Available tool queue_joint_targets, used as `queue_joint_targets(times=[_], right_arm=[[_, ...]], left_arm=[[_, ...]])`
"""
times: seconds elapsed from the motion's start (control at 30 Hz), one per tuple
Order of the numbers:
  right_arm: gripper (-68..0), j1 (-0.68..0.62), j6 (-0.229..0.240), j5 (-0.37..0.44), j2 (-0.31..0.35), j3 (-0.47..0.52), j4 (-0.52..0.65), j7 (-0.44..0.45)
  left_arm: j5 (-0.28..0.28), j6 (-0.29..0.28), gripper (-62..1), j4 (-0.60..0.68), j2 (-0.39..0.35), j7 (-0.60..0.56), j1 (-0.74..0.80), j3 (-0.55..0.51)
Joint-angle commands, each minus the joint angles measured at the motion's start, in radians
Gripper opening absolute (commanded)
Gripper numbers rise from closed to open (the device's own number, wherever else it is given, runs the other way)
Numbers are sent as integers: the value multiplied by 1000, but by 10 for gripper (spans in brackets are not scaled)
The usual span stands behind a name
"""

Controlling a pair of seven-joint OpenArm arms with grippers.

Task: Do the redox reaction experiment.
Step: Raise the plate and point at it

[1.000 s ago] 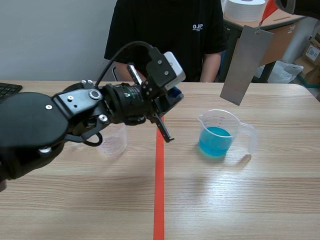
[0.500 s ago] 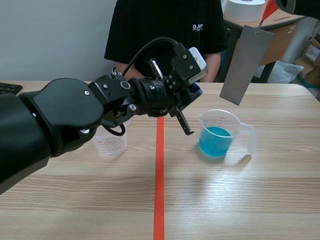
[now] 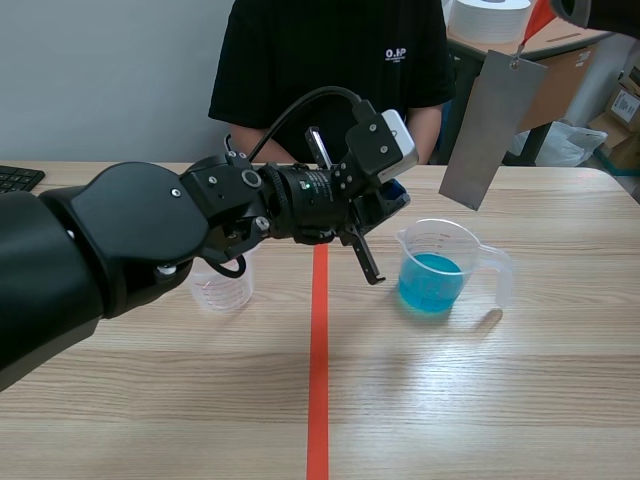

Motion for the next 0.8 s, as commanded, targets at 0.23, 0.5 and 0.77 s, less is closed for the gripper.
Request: queue_joint_targets(times=[0.23,0.5,0.77], right_arm=[[-660,15,6,13,11,21,13,19],[-660,15,6,13,11,21,13,19],[-660,15,6,12,11,21,13,19]], left_arm=[[-30,1,-562,23,34,-62,-19,0],[-33,-19,-562,23,61,-68,-20,0],[-41,-3,-562,23,64,-65,-19,0]])
